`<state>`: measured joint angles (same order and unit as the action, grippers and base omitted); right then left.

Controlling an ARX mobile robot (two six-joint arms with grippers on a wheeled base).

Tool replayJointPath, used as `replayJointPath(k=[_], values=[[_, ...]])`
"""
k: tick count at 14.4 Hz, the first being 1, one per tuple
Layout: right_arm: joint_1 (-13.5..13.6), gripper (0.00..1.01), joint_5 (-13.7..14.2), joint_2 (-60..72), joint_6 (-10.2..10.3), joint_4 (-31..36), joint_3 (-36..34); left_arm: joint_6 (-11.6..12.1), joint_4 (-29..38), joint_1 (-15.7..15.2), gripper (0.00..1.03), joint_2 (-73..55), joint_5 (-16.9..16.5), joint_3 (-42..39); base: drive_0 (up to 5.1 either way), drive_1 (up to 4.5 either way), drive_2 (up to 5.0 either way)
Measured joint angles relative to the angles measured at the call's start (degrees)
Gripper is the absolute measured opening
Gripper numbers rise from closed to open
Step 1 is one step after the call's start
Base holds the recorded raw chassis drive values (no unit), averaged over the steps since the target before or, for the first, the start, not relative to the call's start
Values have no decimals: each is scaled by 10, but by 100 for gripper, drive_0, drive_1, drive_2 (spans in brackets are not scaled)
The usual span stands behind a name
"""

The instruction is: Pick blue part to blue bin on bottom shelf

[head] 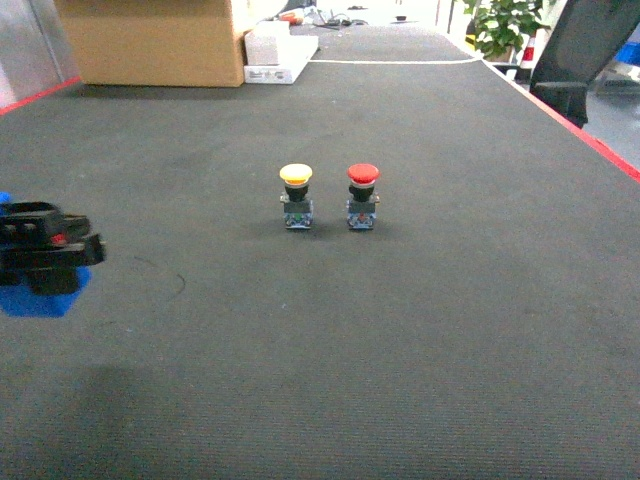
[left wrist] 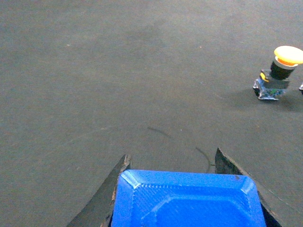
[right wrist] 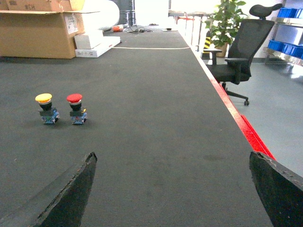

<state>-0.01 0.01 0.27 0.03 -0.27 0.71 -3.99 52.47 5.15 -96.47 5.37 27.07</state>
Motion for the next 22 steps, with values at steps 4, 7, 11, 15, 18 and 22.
replayJointPath(k=[4,7,11,15,18,22], values=[[0,98,0,0,0,0,0,14,-236,0,44,425,56,-150,0,0,0],[0,98,0,0,0,0,0,14,-301,4,44,598,86,-159,0,0,0],[0,98,0,0,0,0,0,14,-309,7,44,588,86,-160,0,0,0],[0,98,0,0,0,0,0,14,-309,7,44,588,86,-160,0,0,0],[0,98,0,0,0,-1,0,14,-310,7,44,587,86,-160,0,0,0],[0,98,0,0,0,-1,0,14,-306,7,44,593,86,-160,0,0,0]])
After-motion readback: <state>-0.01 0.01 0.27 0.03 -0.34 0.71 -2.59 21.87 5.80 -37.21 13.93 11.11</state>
